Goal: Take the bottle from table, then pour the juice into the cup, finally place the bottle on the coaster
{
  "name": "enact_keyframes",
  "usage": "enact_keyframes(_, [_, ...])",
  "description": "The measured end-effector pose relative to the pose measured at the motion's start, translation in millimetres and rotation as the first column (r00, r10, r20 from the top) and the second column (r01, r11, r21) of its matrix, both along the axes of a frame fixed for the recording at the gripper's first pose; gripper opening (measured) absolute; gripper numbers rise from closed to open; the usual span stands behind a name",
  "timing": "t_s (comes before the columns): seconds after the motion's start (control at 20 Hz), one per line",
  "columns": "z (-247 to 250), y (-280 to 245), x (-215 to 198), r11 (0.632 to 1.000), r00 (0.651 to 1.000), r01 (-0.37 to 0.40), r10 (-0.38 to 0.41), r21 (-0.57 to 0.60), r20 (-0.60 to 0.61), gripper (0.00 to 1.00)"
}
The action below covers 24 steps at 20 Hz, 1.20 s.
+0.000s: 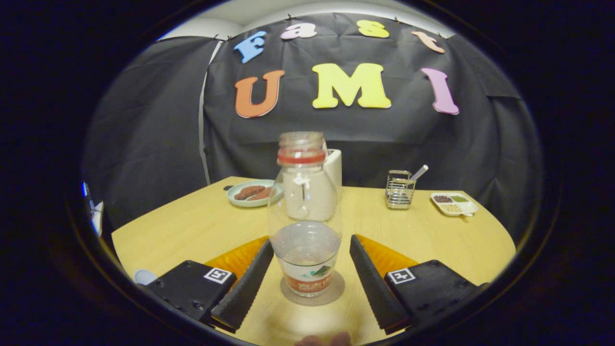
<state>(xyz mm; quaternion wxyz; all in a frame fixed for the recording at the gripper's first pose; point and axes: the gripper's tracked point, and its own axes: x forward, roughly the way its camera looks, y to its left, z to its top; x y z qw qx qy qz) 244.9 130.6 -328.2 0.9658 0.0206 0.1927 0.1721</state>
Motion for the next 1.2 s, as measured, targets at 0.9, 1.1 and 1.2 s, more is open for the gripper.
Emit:
enact_keyframes(0.9, [231.8,-73.7,-118.7,0.973,0.938,0.221,-0.229,0.060,0.260,1.00])
enact_keyframes(1.1, [258.3,-83.0,-173.6,0.969,0.929,0.245,-0.246,0.039,0.276,1.00])
enact_keyframes(1.2, [267.0,-88.8,-197.3,0.968,0.922,0.249,-0.248,0.034,0.299,1.00])
